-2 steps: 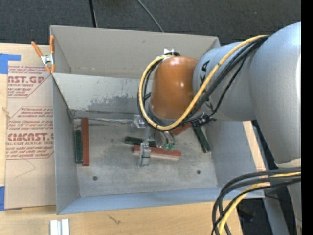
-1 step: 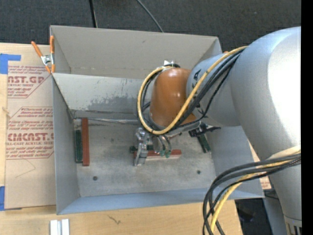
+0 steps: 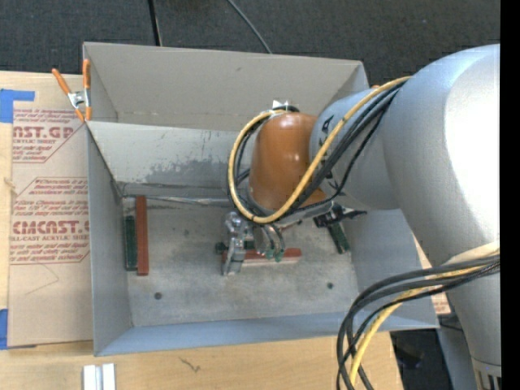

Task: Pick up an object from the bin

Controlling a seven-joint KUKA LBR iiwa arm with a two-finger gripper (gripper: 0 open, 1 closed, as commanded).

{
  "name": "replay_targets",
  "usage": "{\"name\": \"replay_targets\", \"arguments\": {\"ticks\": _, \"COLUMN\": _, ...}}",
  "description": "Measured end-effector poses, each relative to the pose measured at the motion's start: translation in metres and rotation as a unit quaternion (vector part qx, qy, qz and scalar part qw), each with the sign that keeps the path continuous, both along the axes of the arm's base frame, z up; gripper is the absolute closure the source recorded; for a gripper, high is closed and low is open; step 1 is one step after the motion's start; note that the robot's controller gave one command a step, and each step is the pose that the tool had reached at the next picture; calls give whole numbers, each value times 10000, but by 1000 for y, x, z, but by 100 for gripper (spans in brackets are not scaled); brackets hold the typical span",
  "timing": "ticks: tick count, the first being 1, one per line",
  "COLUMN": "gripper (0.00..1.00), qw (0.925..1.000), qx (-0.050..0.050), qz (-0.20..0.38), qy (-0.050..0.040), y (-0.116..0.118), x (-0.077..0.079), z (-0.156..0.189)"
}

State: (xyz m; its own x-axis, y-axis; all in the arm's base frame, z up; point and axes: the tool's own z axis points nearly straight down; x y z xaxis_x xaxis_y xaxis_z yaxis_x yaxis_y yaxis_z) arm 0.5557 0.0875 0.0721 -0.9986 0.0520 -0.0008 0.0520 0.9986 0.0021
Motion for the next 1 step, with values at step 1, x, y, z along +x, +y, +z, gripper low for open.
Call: {"name": "replay_targets", "arguments": {"ticks": 1, "gripper": 100, "qw": 10000, "qx": -4, "qz": -34, "qy": -6, "y": 24, "x": 13, "z": 122}}
